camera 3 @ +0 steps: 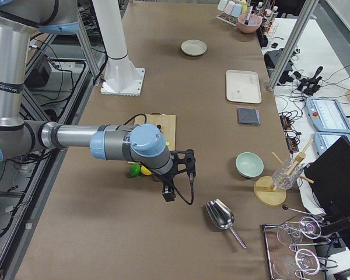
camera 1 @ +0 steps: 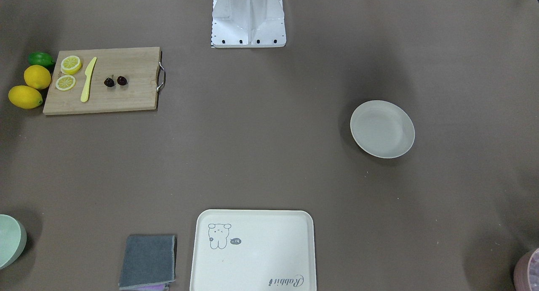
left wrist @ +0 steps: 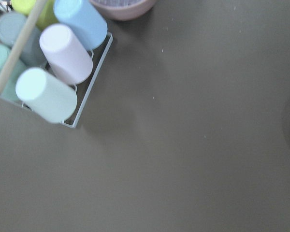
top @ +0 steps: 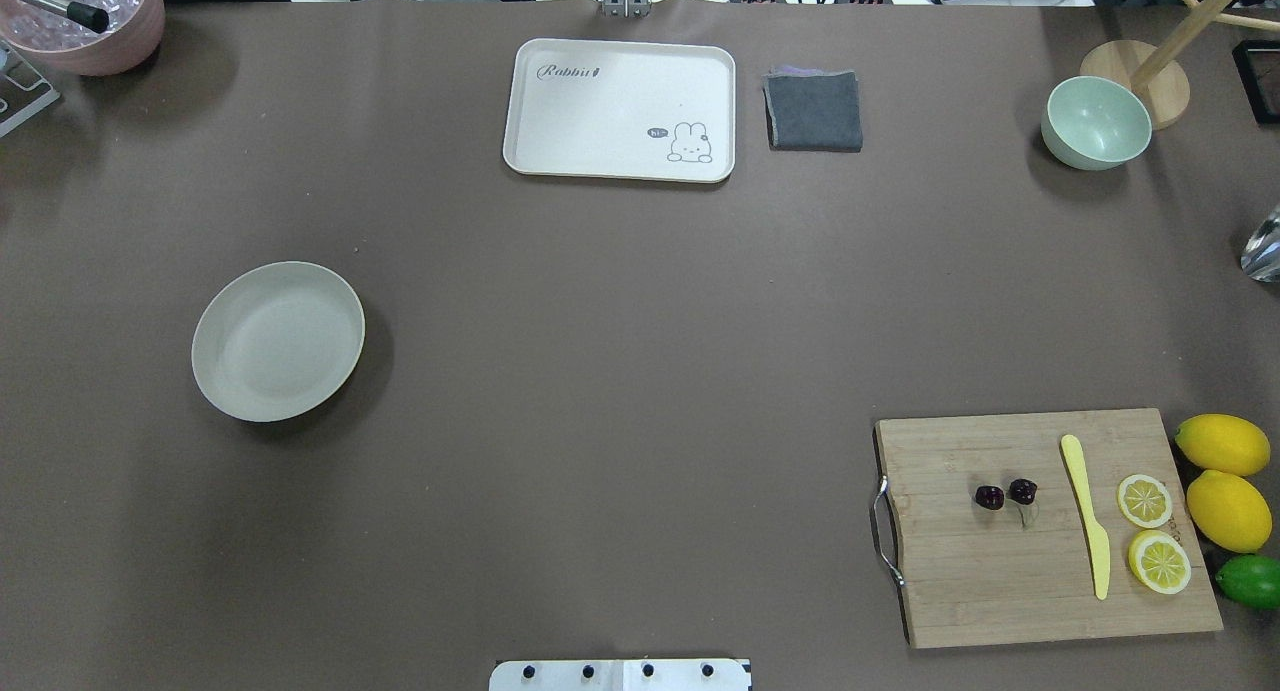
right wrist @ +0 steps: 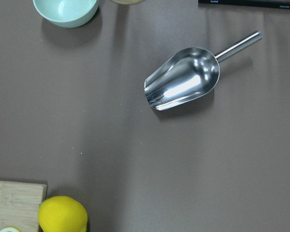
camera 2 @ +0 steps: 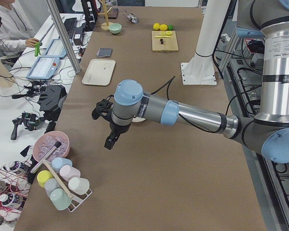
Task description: Place red cherry on plate
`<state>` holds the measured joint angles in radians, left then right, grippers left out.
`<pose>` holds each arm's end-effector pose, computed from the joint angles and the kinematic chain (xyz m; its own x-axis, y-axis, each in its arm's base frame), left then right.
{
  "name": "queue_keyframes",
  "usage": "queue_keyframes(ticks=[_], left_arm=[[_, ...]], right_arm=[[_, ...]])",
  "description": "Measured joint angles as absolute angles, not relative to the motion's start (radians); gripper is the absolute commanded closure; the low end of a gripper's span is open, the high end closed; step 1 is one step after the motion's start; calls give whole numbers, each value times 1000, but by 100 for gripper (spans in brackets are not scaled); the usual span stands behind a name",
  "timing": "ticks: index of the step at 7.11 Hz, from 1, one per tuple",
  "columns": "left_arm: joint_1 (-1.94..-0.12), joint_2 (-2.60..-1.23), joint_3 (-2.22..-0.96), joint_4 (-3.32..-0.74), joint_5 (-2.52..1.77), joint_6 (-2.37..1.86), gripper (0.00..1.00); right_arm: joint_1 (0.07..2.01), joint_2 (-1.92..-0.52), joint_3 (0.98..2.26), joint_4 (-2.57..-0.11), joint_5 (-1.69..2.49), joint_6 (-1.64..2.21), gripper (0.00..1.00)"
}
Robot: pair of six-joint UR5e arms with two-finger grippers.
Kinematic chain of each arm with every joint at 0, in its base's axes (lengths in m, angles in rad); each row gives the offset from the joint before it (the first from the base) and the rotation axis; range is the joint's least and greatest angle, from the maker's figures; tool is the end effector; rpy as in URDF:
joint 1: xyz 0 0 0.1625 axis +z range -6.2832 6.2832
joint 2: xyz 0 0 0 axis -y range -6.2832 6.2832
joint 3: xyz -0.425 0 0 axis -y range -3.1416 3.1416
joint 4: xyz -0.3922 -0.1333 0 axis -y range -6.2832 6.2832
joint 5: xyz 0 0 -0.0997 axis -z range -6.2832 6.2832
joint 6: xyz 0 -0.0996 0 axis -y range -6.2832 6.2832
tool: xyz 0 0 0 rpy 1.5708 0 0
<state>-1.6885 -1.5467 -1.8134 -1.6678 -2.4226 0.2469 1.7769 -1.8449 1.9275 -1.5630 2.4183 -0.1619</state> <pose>-0.1152 -0.4775 0.5338 0.6881 0.3806 -0.6178 -0.0583 0.8777 0.4757 0.1354 -0.3610 0.5959 0.6859 -0.0888 0.7223 -0.0945 0.9732 0.2094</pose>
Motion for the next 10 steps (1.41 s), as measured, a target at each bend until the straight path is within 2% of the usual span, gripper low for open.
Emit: queue_keyframes(ticks=[2,5,8,10], left_arm=[[-1676,-1513,-1778,-1776,-2620,216,2],[-1519,-1538,-1763,-1841,-2720,66,2],[-1331,-1557,-1742,-1948,-2503,-252,2],[-1169,-1562,-1635,-2222,-2369,-525,5]], right_arm=[[1676,-1807,1965,-1554,2496,-43,0],[1461,-1728,2019,-1539,2400,213,0],[1225,-1699,2022,-1398,2266,530,0],[1126,-1697,2019,-1291,2234,686,0]])
